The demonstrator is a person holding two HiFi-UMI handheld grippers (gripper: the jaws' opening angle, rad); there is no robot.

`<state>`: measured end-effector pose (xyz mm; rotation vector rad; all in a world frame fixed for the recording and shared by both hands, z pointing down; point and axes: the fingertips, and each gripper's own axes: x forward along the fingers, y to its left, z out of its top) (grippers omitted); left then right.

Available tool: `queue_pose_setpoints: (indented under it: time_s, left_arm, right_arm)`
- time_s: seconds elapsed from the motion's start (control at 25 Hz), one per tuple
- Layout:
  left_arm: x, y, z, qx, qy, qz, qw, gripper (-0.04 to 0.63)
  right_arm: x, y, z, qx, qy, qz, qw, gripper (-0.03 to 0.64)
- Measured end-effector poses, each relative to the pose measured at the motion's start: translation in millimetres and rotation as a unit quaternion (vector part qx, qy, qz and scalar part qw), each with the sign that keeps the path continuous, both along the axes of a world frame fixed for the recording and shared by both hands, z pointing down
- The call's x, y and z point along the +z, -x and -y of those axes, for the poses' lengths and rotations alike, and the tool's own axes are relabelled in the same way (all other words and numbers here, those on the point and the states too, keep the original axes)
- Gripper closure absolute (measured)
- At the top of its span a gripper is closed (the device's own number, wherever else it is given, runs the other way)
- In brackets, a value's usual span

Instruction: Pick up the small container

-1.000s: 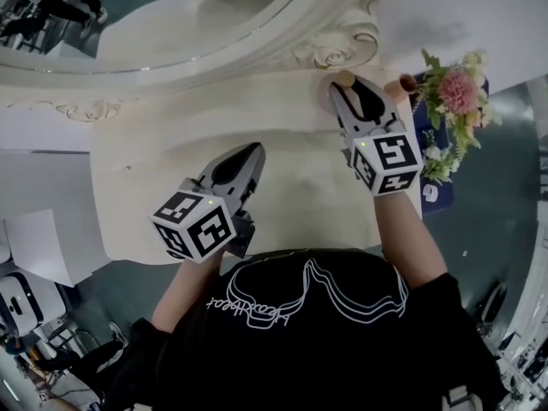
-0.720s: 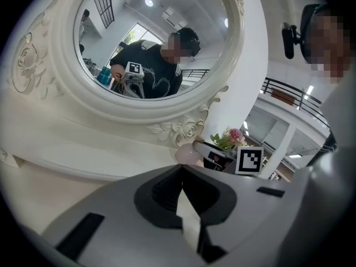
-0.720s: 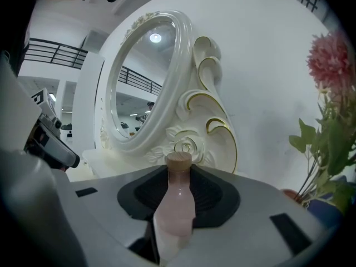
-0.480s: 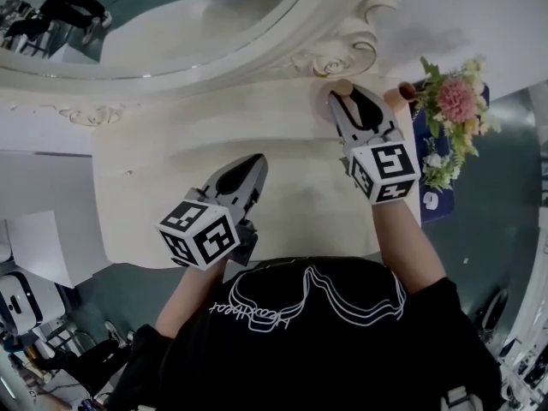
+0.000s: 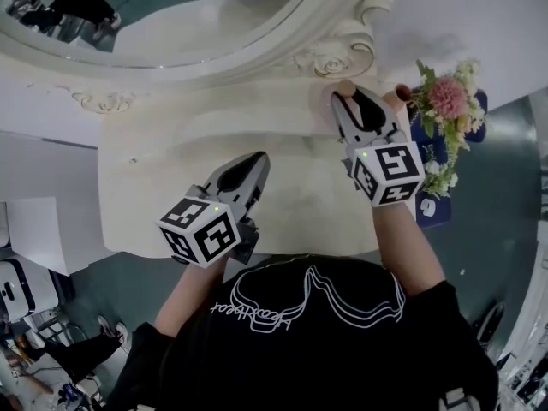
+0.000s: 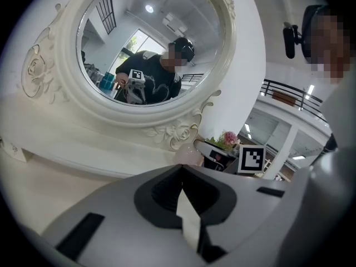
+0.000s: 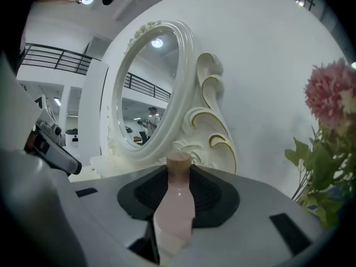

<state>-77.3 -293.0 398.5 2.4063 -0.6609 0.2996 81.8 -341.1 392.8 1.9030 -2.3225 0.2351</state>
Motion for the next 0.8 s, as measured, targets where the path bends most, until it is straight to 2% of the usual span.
queue_pose_setpoints:
  time_s: [0.36, 0.56, 0.8]
  left_arm:
    - [-22, -5, -36, -0.007, -0.024, -0.010, 0.9996, 0.592]
    - [-41, -2, -60, -0.015, -0.057, -0.009, 0.9982, 0.592]
    - [-55, -3, -102, -0.022, -0.079, -0.011, 0.9966, 0.592]
  right_arm:
    - [-41, 10, -49, -0.031, -0.023, -0.002, 0.999, 0.492]
    - [-54, 19, -88, -0.050, -0.015, 0.002, 0.999, 0.491]
    - [-69, 28, -143, -0.075, -0.020, 0.001, 0.997, 0.492]
